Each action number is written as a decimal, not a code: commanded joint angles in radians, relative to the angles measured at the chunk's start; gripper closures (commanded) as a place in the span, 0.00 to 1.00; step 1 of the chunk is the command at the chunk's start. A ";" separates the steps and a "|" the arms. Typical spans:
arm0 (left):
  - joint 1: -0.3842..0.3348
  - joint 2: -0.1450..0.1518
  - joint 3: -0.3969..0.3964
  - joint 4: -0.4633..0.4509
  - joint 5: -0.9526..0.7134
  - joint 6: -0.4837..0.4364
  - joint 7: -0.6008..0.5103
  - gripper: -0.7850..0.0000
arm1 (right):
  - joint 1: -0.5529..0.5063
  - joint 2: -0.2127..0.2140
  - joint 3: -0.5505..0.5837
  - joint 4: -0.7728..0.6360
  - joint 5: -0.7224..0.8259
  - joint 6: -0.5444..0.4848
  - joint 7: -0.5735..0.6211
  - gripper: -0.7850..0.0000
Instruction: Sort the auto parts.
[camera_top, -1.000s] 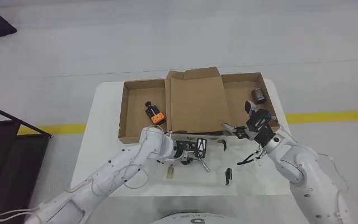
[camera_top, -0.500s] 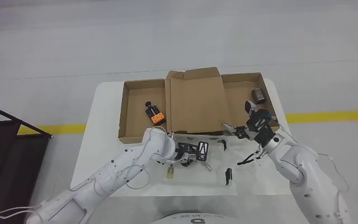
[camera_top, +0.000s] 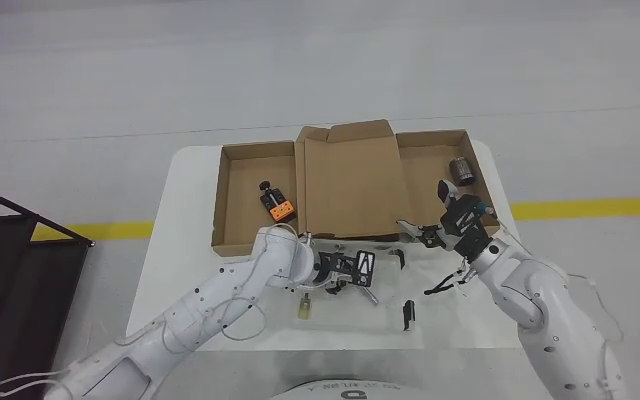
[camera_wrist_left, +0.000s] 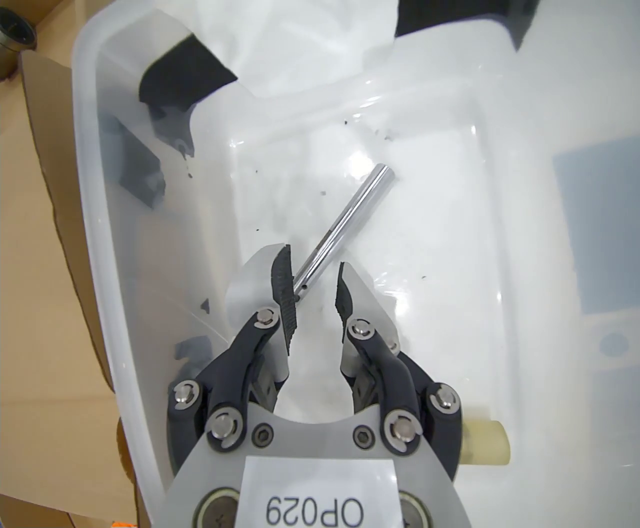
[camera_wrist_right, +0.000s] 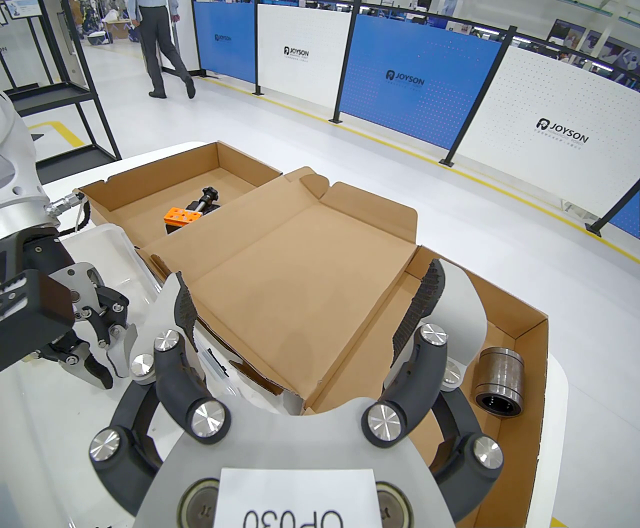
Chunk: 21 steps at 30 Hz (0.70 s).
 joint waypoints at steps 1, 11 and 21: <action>-0.009 -0.004 0.008 0.008 0.019 0.009 0.009 0.73 | 0.000 0.000 0.000 0.000 0.000 0.000 0.000 0.00; -0.055 -0.041 0.075 0.102 0.059 0.023 0.033 0.73 | 0.000 0.000 0.000 0.000 0.000 0.000 0.000 0.00; -0.074 -0.059 0.099 0.145 0.078 0.021 0.004 0.92 | 0.000 0.000 0.000 0.000 0.000 0.000 0.000 0.00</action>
